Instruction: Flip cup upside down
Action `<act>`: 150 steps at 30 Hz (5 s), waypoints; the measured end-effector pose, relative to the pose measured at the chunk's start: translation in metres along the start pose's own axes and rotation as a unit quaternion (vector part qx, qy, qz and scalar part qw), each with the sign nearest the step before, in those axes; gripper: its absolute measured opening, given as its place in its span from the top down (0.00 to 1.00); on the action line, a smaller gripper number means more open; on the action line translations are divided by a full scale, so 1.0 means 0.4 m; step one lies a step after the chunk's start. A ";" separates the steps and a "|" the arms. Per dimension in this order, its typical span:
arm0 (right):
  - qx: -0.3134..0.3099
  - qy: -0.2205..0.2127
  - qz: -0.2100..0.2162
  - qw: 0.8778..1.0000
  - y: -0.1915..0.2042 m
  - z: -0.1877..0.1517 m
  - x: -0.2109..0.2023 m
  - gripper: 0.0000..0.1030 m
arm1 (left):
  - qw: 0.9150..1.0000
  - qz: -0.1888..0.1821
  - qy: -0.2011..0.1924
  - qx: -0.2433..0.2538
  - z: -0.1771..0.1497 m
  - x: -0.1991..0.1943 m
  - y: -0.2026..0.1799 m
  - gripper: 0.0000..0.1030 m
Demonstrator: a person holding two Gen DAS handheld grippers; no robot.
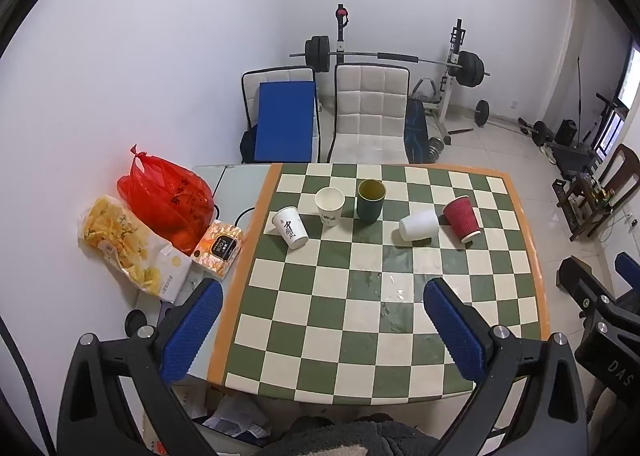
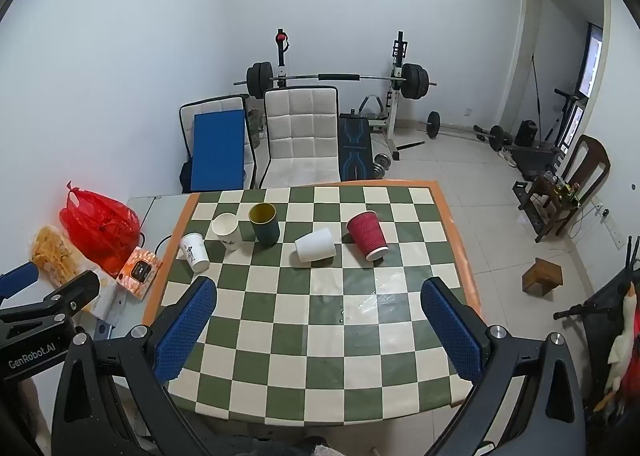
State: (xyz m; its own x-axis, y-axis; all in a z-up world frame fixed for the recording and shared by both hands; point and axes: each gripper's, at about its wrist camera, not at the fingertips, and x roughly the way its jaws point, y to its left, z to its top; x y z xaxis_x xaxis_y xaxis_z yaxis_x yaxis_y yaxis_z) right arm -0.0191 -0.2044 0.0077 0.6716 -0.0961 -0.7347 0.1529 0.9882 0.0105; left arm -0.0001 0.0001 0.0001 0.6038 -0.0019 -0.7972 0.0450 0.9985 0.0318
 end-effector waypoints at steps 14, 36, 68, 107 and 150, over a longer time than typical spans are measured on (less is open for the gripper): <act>-0.004 0.003 -0.003 1.000 0.005 -0.004 0.000 0.00 | 1.000 0.003 -0.003 0.002 0.000 -0.001 -0.001 0.00; -0.001 0.002 -0.003 1.000 0.012 0.002 -0.020 0.00 | 1.000 0.003 -0.008 0.003 0.021 -0.021 0.014 0.00; -0.001 -0.004 -0.002 1.000 -0.008 0.028 -0.025 0.00 | 1.000 0.003 -0.009 0.003 0.050 -0.039 -0.007 0.00; 0.000 0.093 0.049 0.994 0.102 0.064 0.476 0.00 | 0.983 0.102 0.113 -0.102 0.125 0.390 0.194 0.00; 0.000 0.330 -0.026 0.943 0.374 -0.095 1.363 0.00 | 0.912 -0.051 0.384 -0.134 0.175 1.350 0.318 0.33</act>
State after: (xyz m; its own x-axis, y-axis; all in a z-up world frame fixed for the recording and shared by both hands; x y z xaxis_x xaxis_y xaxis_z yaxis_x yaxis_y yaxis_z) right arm 0.3424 -0.1045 -0.4169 0.0644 -0.0492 -0.9967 0.1742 0.9840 -0.0373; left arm 0.3875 0.1224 -0.3842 -0.1330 -0.1585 -0.9784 -0.1894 0.9730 -0.1319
